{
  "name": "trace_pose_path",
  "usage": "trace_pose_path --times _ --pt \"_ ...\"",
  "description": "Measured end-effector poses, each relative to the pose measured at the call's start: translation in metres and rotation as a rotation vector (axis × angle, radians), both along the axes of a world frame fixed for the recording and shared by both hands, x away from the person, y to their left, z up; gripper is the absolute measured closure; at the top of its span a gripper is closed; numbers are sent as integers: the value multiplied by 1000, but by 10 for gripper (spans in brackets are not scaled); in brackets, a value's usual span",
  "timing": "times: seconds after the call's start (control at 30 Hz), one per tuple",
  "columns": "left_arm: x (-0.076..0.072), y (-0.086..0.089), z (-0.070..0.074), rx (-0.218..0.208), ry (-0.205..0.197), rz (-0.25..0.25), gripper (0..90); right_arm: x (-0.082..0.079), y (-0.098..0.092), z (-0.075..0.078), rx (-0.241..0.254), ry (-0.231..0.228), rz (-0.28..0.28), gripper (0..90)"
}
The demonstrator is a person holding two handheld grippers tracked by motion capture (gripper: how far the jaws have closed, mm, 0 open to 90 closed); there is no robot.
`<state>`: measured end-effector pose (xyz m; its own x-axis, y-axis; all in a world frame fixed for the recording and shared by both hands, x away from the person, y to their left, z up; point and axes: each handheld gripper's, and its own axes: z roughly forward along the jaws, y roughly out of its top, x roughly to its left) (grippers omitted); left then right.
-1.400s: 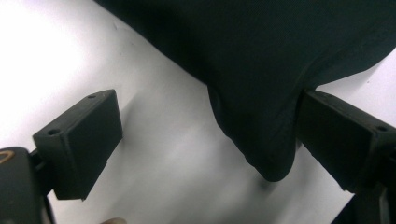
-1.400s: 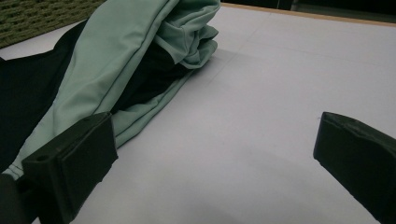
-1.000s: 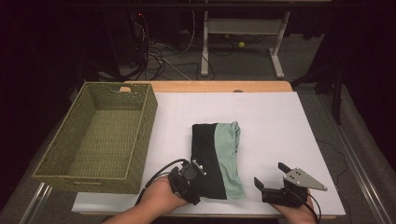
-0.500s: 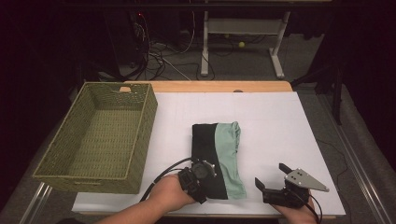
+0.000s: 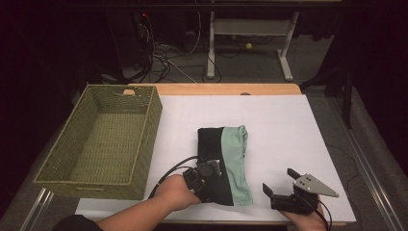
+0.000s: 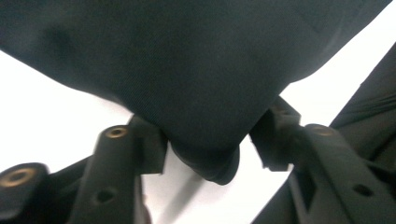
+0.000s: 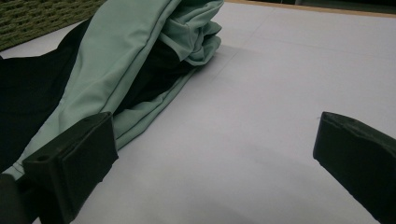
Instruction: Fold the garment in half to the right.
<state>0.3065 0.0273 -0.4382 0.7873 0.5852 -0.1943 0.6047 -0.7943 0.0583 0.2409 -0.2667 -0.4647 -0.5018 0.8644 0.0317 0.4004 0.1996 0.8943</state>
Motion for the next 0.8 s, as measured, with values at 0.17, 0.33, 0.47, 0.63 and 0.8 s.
trace_pose_path --times 0.17,0.33,0.47,0.63,0.8 --pt "-2 -5 1 25 -20 -26 537 1 0 0 -3 1 2 0" --pt "-3 -2 4 16 -49 -23 706 1 -1 -1 0 4 -1 0" --pt "-2 2 6 14 -60 -16 737 1 0 -1 0 4 1 0" --pt "0 7 10 0 -54 -8 743 1 0 -1 0 2 1 0" --pt "-2 7 10 -5 -55 -5 743 1 0 -2 -1 5 0 0"
